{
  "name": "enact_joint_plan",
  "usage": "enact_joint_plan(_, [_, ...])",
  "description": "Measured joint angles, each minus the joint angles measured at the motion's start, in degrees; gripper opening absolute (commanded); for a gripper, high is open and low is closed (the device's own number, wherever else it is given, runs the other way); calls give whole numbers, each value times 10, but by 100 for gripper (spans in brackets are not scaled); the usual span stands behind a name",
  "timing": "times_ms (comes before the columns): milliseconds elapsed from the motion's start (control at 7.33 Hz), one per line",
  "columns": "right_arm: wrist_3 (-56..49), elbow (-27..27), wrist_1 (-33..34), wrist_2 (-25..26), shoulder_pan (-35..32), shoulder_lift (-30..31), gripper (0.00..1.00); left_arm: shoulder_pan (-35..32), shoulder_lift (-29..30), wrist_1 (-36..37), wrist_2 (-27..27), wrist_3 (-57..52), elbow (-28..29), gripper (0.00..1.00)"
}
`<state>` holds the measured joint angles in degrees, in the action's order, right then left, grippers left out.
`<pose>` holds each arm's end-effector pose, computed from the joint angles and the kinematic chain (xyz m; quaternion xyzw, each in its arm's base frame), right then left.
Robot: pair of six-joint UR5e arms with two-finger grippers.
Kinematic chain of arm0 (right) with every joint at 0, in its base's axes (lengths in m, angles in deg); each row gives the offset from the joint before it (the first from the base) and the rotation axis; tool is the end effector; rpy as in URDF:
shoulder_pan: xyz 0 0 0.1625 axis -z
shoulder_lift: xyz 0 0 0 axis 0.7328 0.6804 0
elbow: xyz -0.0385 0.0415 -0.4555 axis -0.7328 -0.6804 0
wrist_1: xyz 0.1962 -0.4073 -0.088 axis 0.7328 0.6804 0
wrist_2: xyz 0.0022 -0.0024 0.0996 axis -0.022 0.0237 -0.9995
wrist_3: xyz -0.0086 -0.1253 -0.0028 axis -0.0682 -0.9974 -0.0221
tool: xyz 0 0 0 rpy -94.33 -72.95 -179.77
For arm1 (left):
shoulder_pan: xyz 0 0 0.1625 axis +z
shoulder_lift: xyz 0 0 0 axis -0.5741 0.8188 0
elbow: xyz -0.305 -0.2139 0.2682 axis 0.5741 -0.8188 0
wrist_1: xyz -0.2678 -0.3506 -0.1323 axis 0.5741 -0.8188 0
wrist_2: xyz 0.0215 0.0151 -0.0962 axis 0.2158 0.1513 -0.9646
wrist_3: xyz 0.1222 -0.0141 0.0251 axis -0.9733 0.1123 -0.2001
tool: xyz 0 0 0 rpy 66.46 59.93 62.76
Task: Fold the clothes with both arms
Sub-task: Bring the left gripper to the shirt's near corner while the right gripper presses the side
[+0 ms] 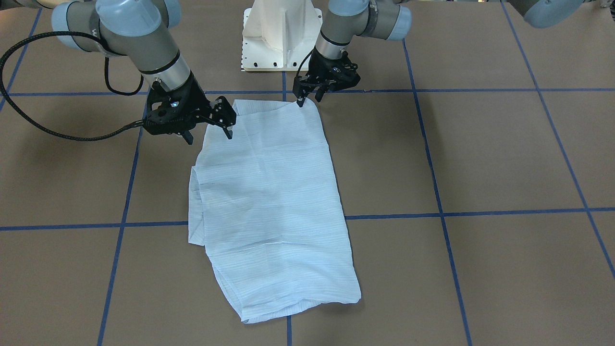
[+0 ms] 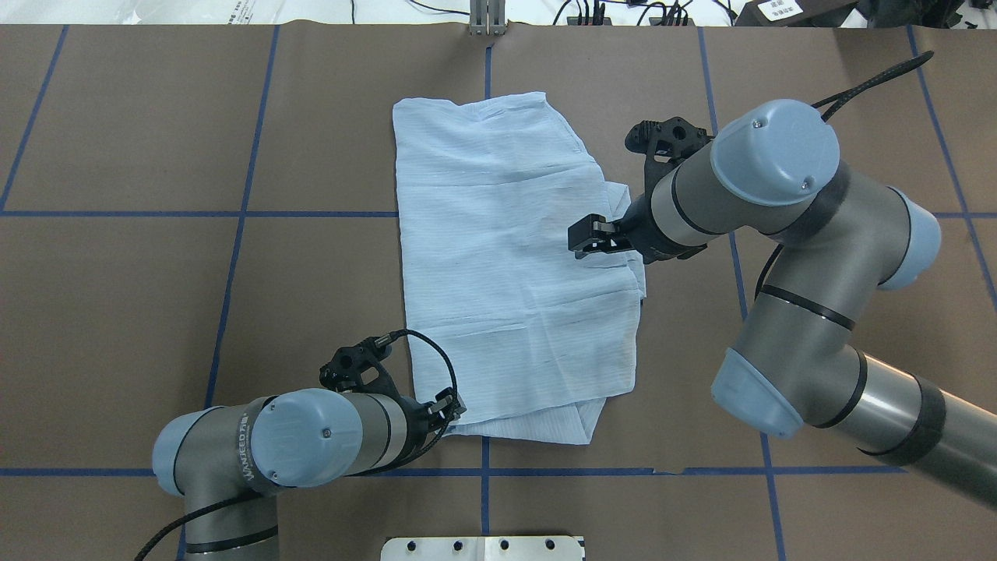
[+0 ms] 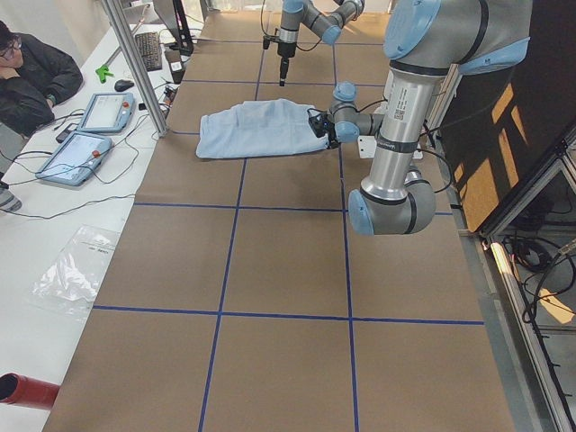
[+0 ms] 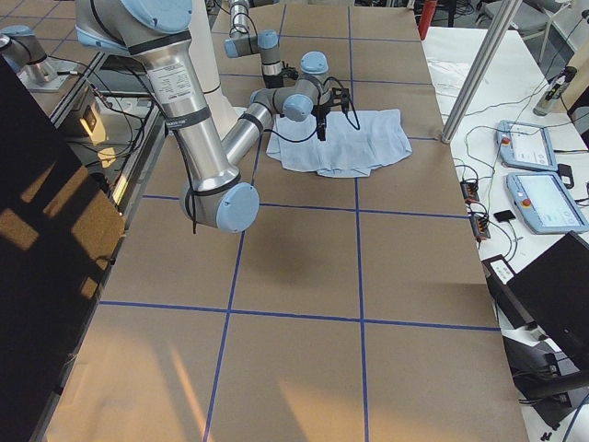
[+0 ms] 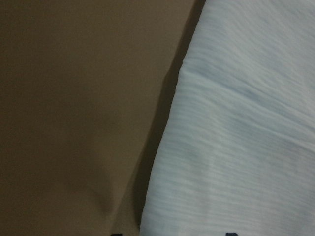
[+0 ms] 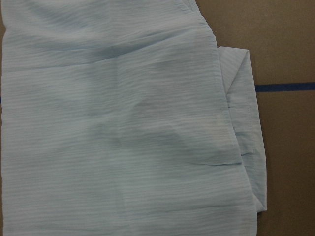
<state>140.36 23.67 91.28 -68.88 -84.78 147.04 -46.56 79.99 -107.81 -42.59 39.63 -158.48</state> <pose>-0.4733 -0.4740 0.2523 0.0683 -0.4688 0.0394 0.8798 0.6505 -0.2643 0.2603 -0.0602 0.5041 -0.2382 0.8280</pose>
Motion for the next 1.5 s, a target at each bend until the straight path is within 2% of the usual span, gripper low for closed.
enact_joint_plan(136, [4, 0, 0, -1, 0, 0, 100, 6, 2, 0, 0, 1, 1, 27])
enact_joint_plan(273, [7, 0, 0, -1, 0, 0, 100, 6, 3, 0, 0, 1, 1, 29])
enact_joint_plan(545, [9, -3, -1, -1, 1, 0, 100, -10, 2, 0, -1, -5, 1, 80])
enact_joint_plan(682, [10, -4, -2, -1, 1, 0, 100, -17, 1, 0, -1, -8, 0, 93])
enact_joint_plan(1227, [10, -8, -6, 1, 5, 4, 100, -20, 1, 1, -3, -9, 5, 93])
enact_joint_plan(1364, [11, -8, -7, 2, 8, 4, 100, -17, 2, 1, -3, -9, 7, 79])
enact_joint_plan(1500, [11, -8, -7, 3, 9, 4, 100, -13, 3, 1, -3, -7, 9, 47])
